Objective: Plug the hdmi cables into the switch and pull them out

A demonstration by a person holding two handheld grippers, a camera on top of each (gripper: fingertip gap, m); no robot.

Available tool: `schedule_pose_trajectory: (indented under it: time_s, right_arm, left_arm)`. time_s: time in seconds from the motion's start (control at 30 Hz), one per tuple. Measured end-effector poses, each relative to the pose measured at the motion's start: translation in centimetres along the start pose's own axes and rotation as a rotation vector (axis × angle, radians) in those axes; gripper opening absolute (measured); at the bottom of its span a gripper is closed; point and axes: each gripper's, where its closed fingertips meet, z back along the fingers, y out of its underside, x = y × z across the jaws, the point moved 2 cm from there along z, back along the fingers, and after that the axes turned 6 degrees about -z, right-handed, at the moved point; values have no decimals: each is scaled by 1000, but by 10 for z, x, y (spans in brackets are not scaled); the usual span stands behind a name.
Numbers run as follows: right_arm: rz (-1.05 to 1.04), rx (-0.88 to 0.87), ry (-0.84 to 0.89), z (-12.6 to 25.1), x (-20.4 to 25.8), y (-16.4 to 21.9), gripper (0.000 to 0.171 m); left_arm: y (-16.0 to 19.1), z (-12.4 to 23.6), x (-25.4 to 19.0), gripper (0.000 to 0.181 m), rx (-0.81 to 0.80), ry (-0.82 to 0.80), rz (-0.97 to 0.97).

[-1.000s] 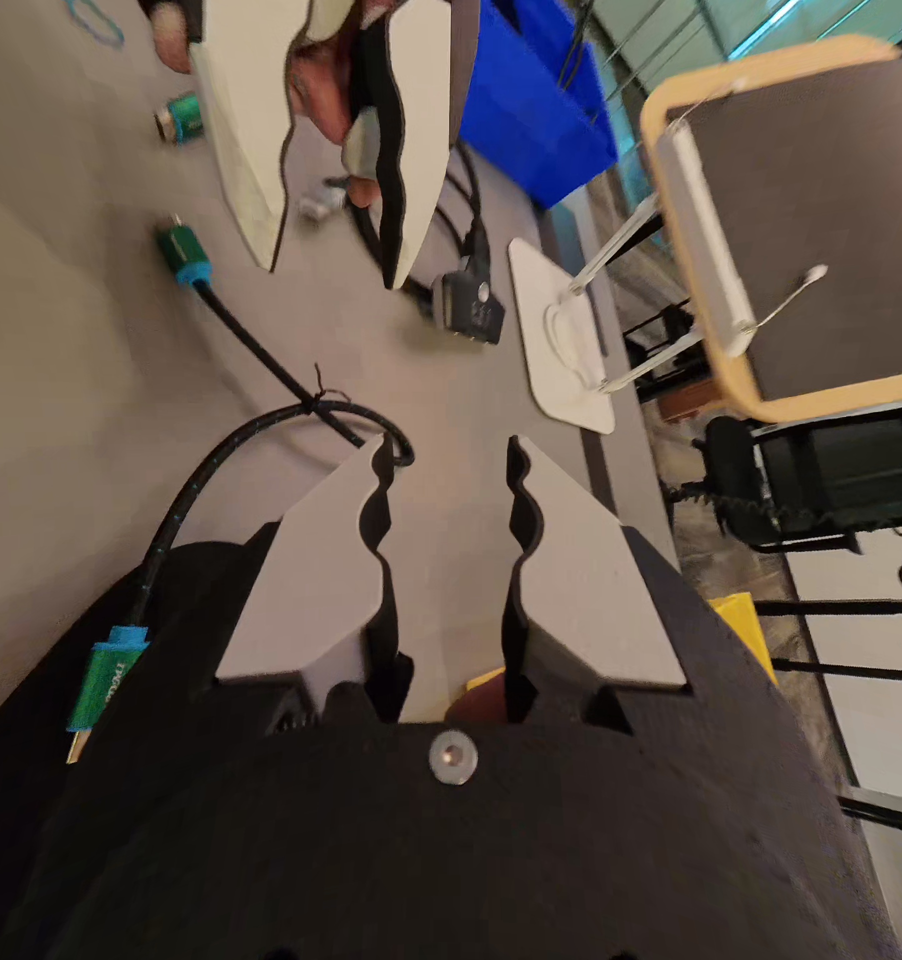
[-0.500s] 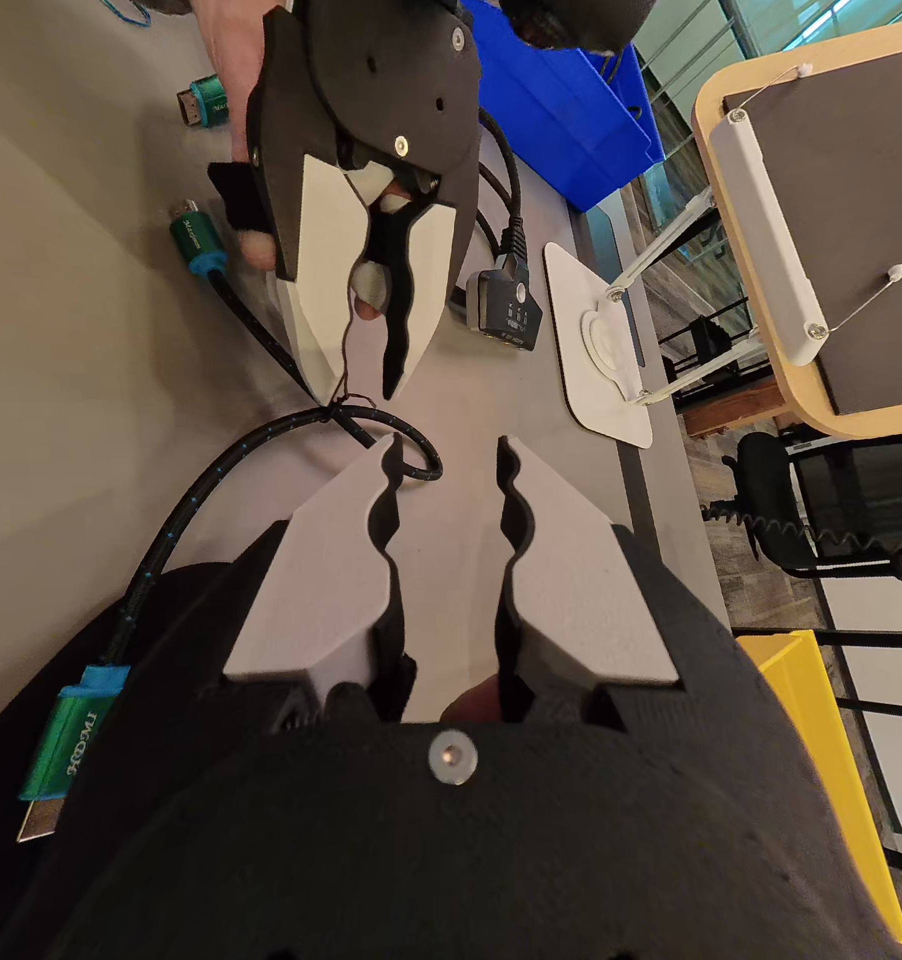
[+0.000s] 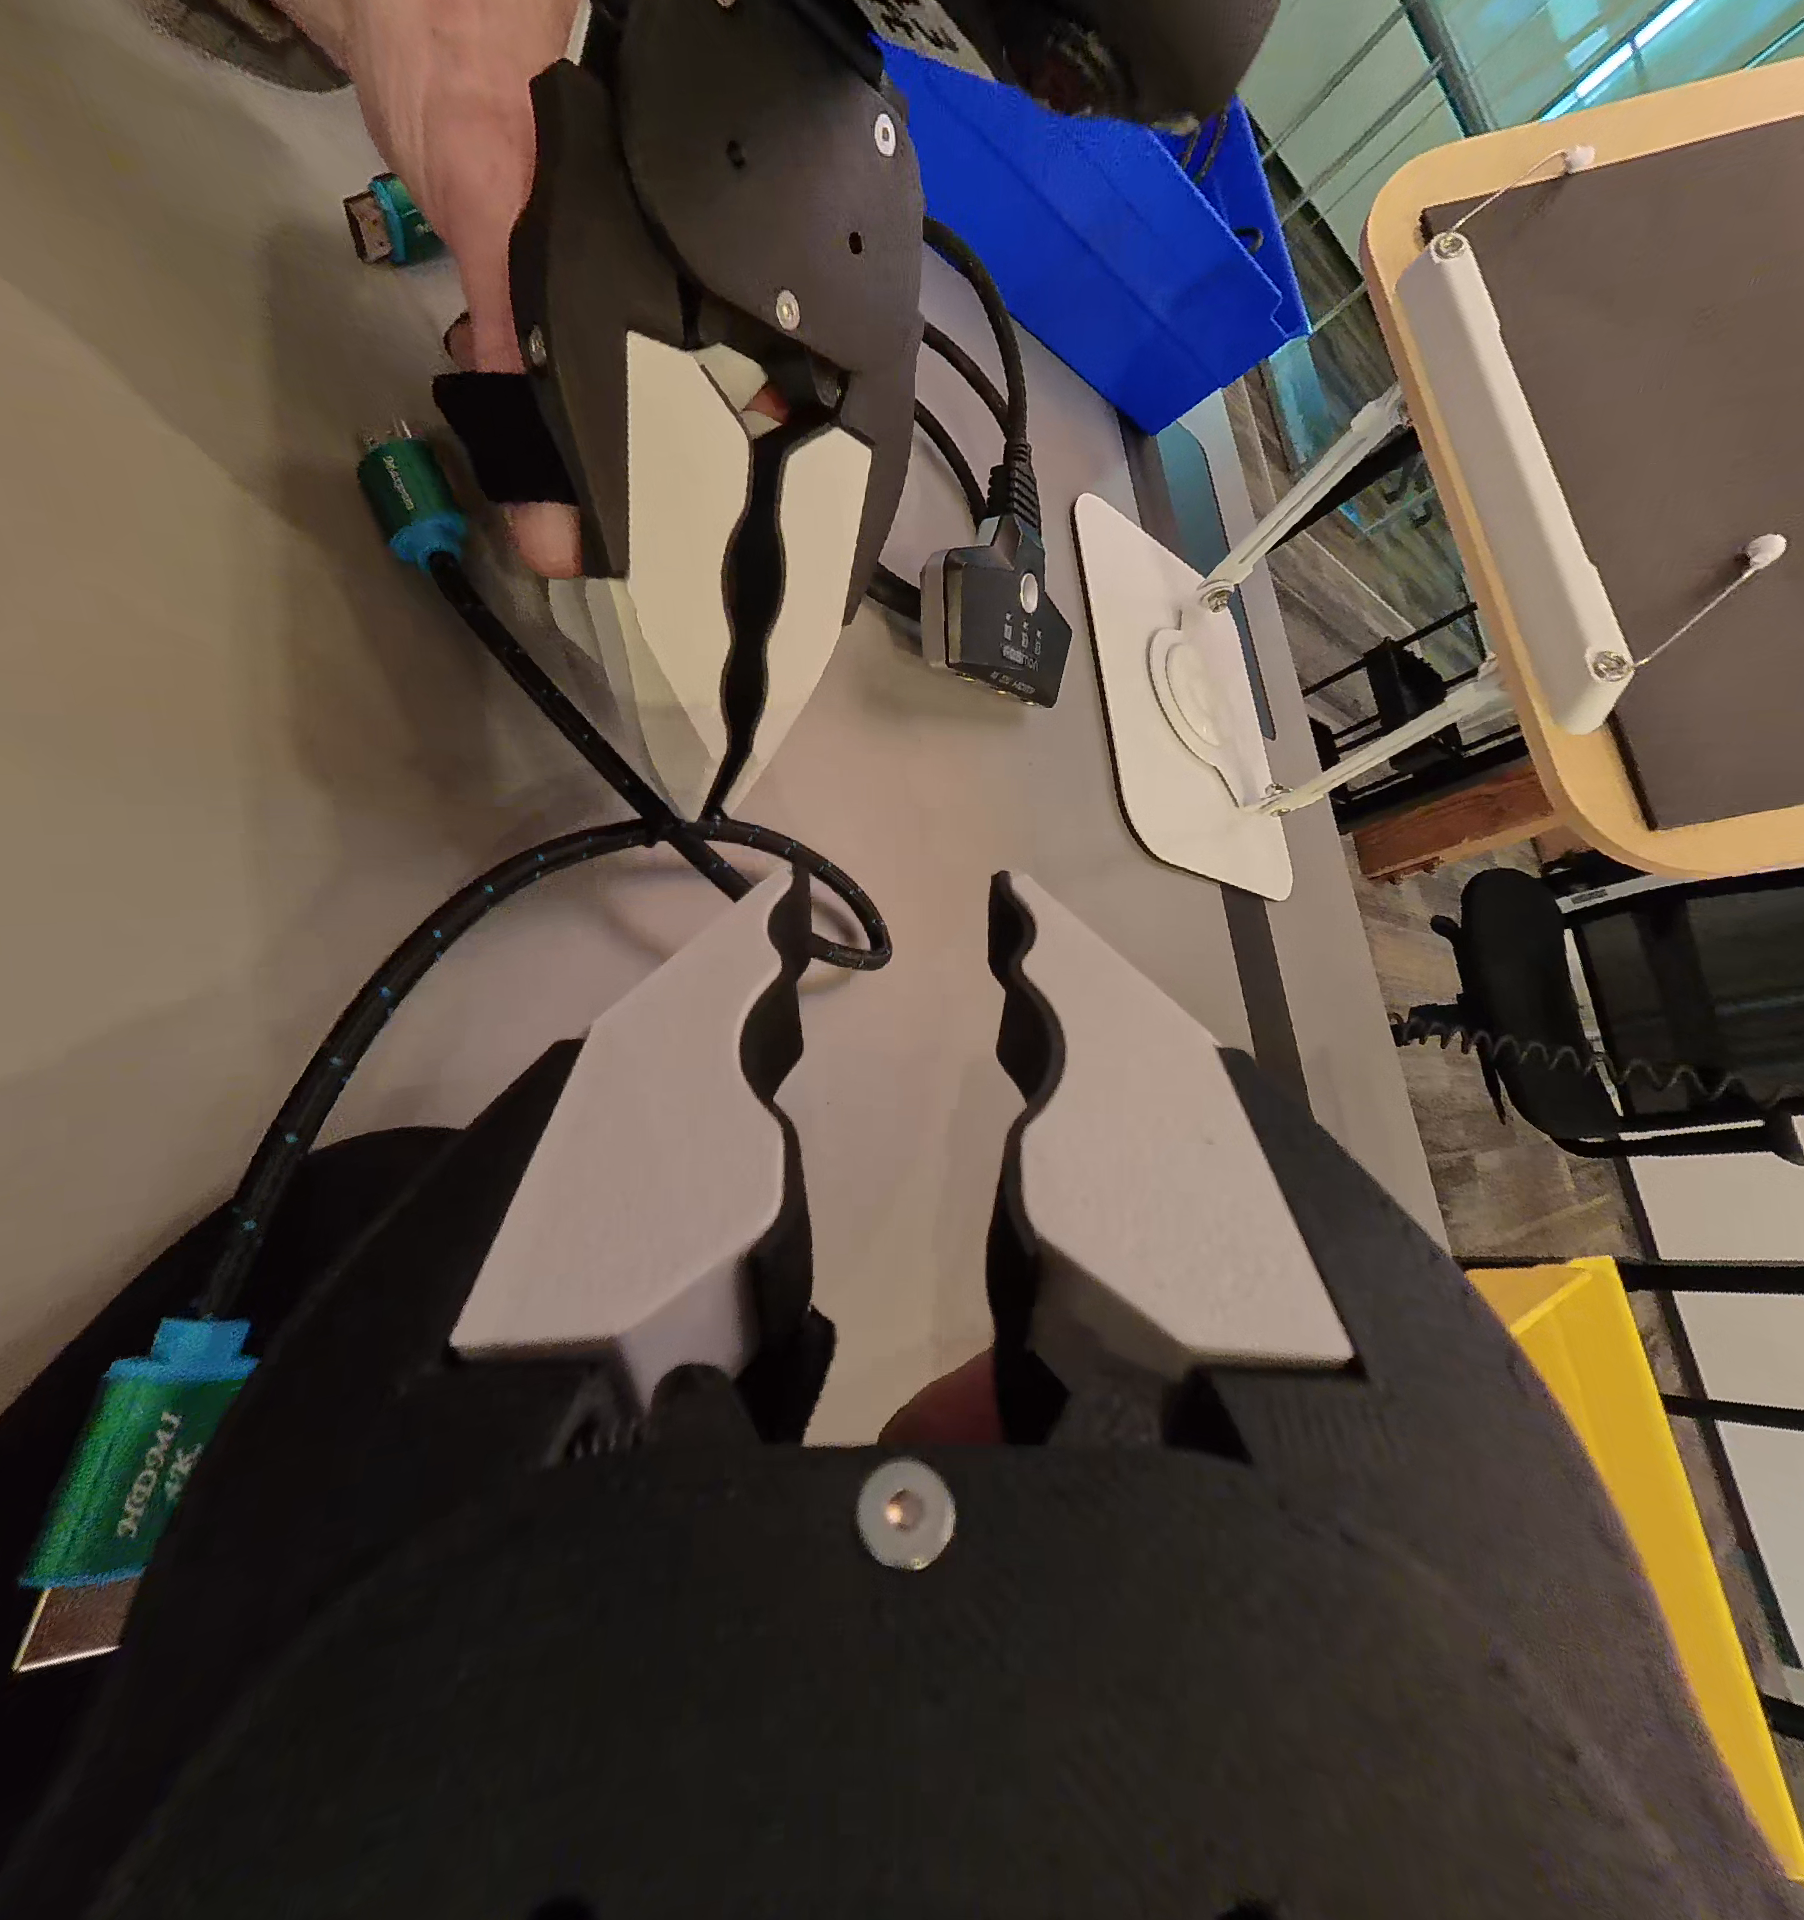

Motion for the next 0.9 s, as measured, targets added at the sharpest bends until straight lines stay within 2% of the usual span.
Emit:
schedule_pose_trajectory:
  time_s: [0.03, 0.1, 0.2, 0.4, 0.5, 0.53, 0.63, 0.77, 0.9]
  right_arm:
    - [0, 1, 3, 1, -1, 1, 32]
    - [6, -2, 17, 2, -3, 1, 33]
    - [85, -7, 72, 3, -10, -1, 46]
    - [573, -12, 394, 5, -29, -34, 86]
    - [779, -26, 562, 8, -36, -55, 88]
    - [821, -20, 604, 6, -36, -58, 87]
    - [832, -35, 653, 3, -31, -62, 60]
    - [772, 29, 664, -2, -30, -62, 3]
    - [620, 148, 513, -12, -33, -45, 0]
  left_arm:
    - [-2, 2, -1, 2, -17, 5, -3]
    - [-8, 7, -1, 2, -57, 19, 10]
    - [-26, 24, -2, 2, -145, 59, 24]
    - [-66, 63, -7, 2, -285, 142, 45]
    - [-82, 74, -13, 2, -322, 186, 43]
    - [-88, 78, -16, 2, -331, 204, 42]
    - [-95, 80, -21, 1, -306, 202, 5]
    - [-98, 75, -28, 2, -254, 193, -67]
    - [-98, 71, -31, 1, -155, 127, -208]
